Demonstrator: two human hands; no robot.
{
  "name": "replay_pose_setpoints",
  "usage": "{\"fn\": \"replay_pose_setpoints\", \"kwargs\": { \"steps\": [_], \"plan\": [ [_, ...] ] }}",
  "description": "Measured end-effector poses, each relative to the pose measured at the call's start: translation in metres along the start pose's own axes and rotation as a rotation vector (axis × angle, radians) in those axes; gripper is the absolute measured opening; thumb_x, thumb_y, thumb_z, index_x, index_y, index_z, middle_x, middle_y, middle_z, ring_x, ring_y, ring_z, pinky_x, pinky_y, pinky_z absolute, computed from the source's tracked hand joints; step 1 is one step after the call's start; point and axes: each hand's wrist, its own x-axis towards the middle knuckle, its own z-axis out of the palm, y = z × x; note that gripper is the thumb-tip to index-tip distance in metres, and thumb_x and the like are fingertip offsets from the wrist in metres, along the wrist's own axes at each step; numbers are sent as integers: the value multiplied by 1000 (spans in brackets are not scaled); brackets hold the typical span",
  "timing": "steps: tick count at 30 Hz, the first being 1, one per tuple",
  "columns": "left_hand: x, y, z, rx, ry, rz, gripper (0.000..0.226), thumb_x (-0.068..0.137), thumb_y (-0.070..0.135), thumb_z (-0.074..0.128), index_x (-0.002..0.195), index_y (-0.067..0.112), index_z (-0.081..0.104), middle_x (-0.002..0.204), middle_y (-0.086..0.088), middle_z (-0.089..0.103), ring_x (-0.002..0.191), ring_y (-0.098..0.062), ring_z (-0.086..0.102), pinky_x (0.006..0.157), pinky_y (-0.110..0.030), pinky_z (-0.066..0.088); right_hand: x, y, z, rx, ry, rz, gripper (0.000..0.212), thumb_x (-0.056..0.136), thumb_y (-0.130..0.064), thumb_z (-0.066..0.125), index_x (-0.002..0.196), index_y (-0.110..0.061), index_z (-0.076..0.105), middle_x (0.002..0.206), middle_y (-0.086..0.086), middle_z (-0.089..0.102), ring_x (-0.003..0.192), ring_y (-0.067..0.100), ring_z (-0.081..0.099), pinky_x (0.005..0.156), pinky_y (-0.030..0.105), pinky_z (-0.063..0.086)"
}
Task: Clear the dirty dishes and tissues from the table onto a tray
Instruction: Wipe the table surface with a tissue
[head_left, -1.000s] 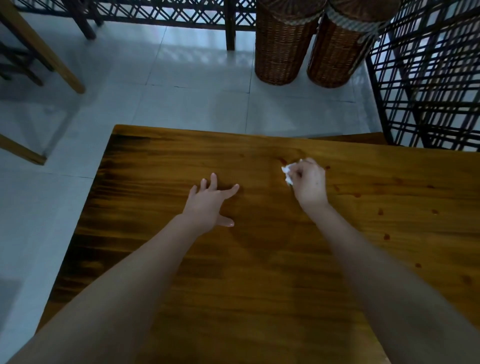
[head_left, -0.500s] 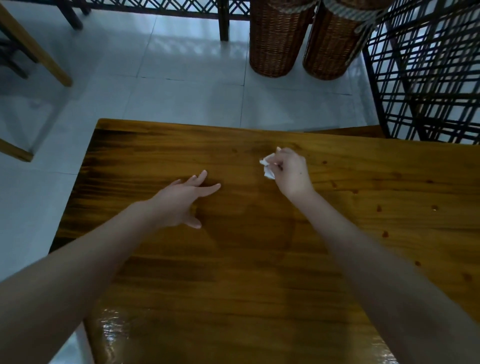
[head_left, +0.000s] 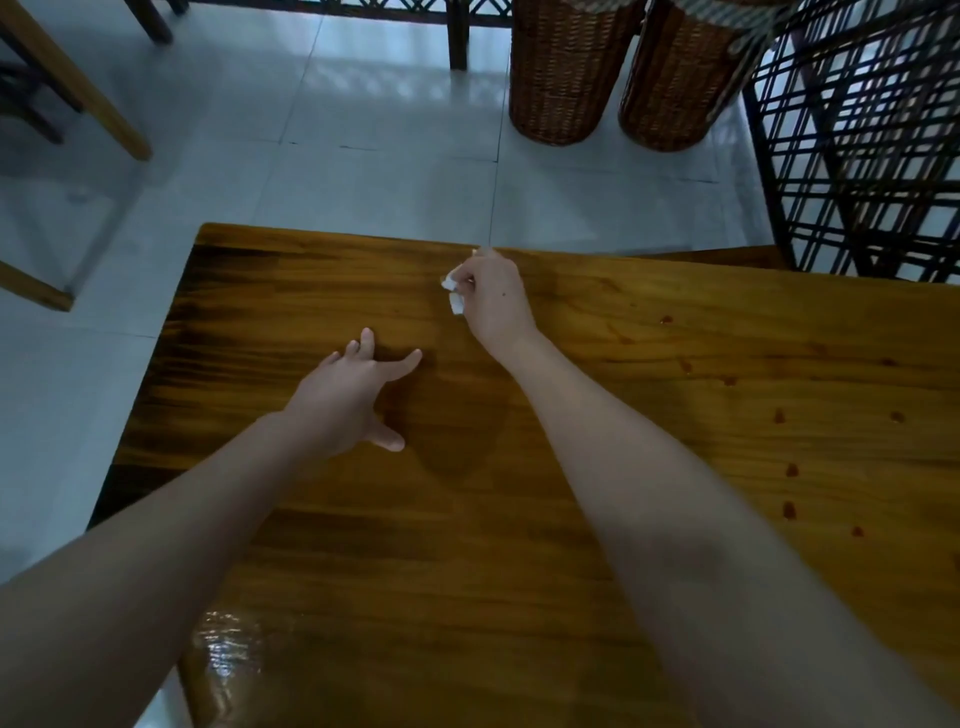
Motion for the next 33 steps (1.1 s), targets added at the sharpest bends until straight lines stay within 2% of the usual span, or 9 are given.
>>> {"fn": "replay_pose_setpoints", "kwargs": {
  "steps": [4,7,9,12,15,20,25,29,33],
  "plan": [
    [-3,3,-2,6,-17,0,114,66,46,81,148,46,1,159,-15,-8,146,-34,7,116,-47,18,-20,27,-27,-104,14,77,25,88,3,58,108,-6,70,131,12,56,130,21,45,108,33,38],
    [-6,3,-5,-16,-29,13,114,67,43,82,149,43,2,158,-18,-8,146,-34,5,117,-46,14,-42,55,-62,-55,150,173,23,91,5,50,99,-1,71,120,14,62,126,24,49,106,26,38],
    [-8,4,-8,-28,-39,26,114,68,42,82,150,41,2,158,-19,-8,146,-34,4,117,-45,12,-50,59,-70,-43,226,234,21,92,4,50,93,0,71,115,15,63,118,26,55,95,19,42],
    [-11,4,-11,-37,-53,34,113,70,40,81,151,39,2,158,-21,-9,146,-35,4,118,-45,11,-51,47,-57,-10,271,300,23,92,5,50,103,-1,68,120,14,60,117,25,55,98,28,46],
    [-13,8,-15,-23,-62,21,112,70,40,80,150,40,2,158,-20,-8,146,-35,4,117,-46,14,-63,25,-32,26,194,217,23,90,5,50,102,-2,69,118,17,61,118,27,53,101,34,44],
    [-17,13,-21,-20,-85,2,111,71,38,80,150,40,2,158,-18,-9,146,-35,4,117,-48,18,-85,7,-14,-38,145,14,25,88,8,53,106,1,68,111,16,63,109,27,57,92,30,48],
    [-22,15,-24,-6,-92,0,109,72,38,79,151,38,2,158,-18,-8,146,-35,4,116,-48,17,-82,55,-58,-49,191,192,28,90,8,46,103,0,69,123,18,59,127,27,47,108,30,36],
    [-22,16,-26,22,-83,0,109,73,39,78,151,37,2,158,-19,-7,146,-35,5,116,-47,17,-99,93,-101,-92,328,291,24,91,6,46,90,2,70,103,17,64,106,29,58,96,19,38],
    [-24,22,-26,120,-89,-25,109,76,42,76,152,34,-2,158,-20,-6,147,-35,2,118,-47,12,-108,88,-93,-120,329,309,22,92,3,49,99,1,70,107,15,63,104,25,58,84,16,37]
  ]
}}
